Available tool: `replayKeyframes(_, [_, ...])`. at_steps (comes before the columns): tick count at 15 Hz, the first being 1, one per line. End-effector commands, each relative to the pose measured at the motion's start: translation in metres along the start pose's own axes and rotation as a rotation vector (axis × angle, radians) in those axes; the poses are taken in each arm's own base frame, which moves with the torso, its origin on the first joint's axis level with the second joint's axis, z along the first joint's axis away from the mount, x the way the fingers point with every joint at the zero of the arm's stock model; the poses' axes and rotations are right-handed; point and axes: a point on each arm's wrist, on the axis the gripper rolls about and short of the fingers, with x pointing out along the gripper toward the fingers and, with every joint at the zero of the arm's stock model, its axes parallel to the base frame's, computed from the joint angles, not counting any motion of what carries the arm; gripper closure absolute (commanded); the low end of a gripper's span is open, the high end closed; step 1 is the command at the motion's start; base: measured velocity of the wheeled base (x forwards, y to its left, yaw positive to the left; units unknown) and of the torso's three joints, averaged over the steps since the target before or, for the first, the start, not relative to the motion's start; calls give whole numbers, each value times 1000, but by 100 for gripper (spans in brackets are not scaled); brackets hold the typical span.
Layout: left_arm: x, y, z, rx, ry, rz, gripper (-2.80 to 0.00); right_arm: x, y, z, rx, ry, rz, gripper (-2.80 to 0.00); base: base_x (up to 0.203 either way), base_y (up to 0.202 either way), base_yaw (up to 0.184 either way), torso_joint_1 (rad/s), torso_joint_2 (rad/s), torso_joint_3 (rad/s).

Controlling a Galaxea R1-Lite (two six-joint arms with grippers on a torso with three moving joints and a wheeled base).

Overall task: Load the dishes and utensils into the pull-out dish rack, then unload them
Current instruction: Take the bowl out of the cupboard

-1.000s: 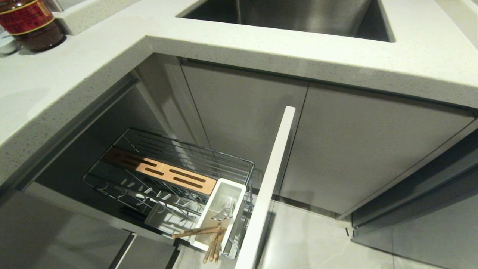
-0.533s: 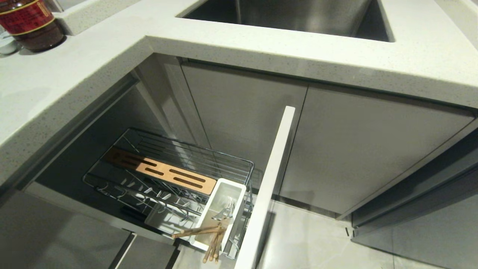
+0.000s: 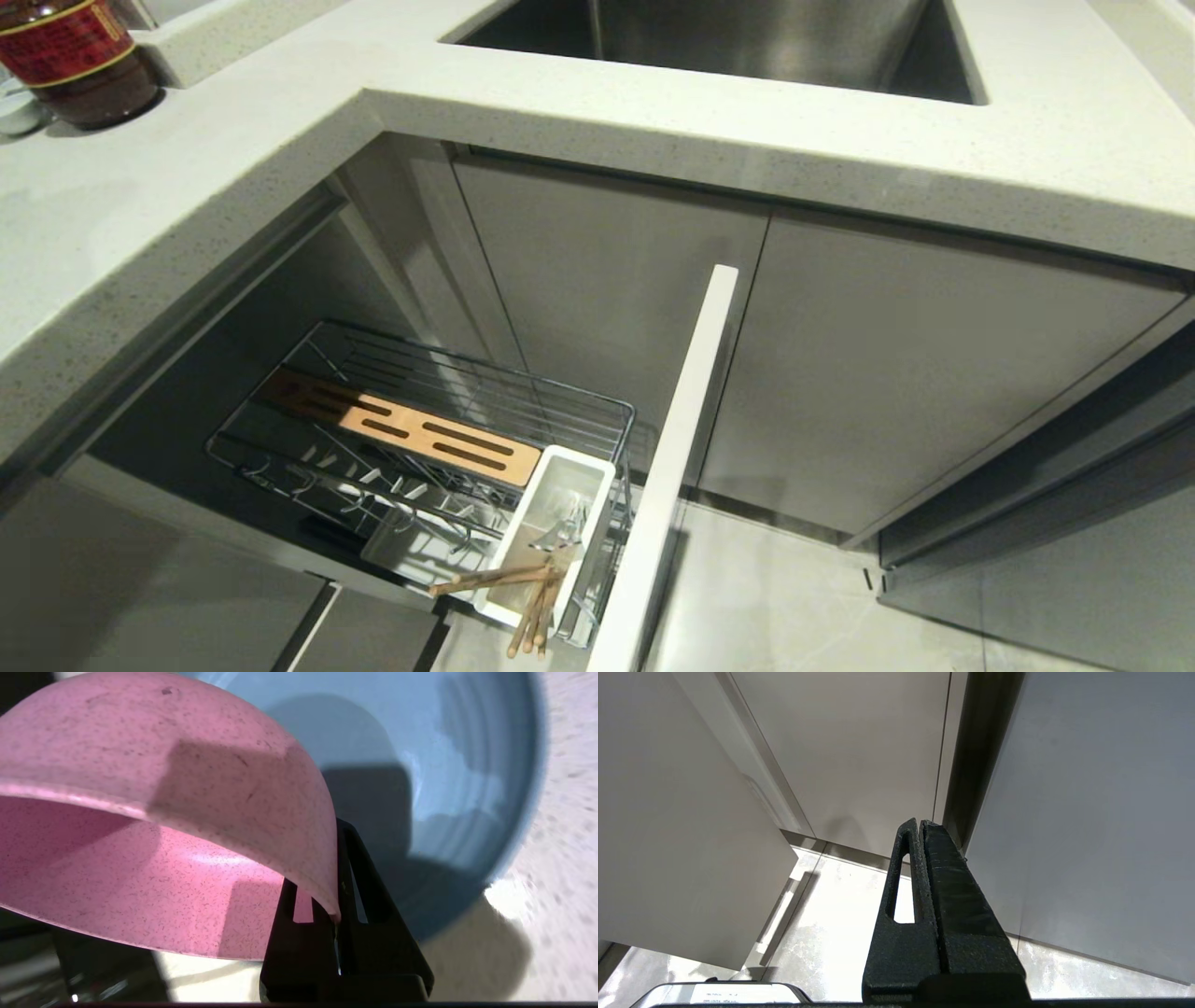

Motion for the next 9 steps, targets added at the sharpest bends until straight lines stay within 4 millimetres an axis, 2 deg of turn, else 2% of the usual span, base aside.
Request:
replayKeyframes(1, [20, -8, 1, 18, 57, 2, 0, 1, 0, -7, 0, 24, 0, 0, 0, 0, 0, 0, 0, 0])
replayKeyframes(4, [23, -6, 0, 20, 81, 6, 0, 1, 0, -7, 0, 24, 0, 0, 0, 0, 0, 0, 0, 0])
replayKeyframes(5, [23, -5, 0, 13, 74, 10, -280, 1, 0, -7, 0, 24, 0, 0, 0, 0, 0, 0, 0, 0])
replayKeyframes(9, [12, 0, 8, -37, -31, 6, -280, 1, 0, -7, 0, 24, 0, 0, 0, 0, 0, 0, 0, 0])
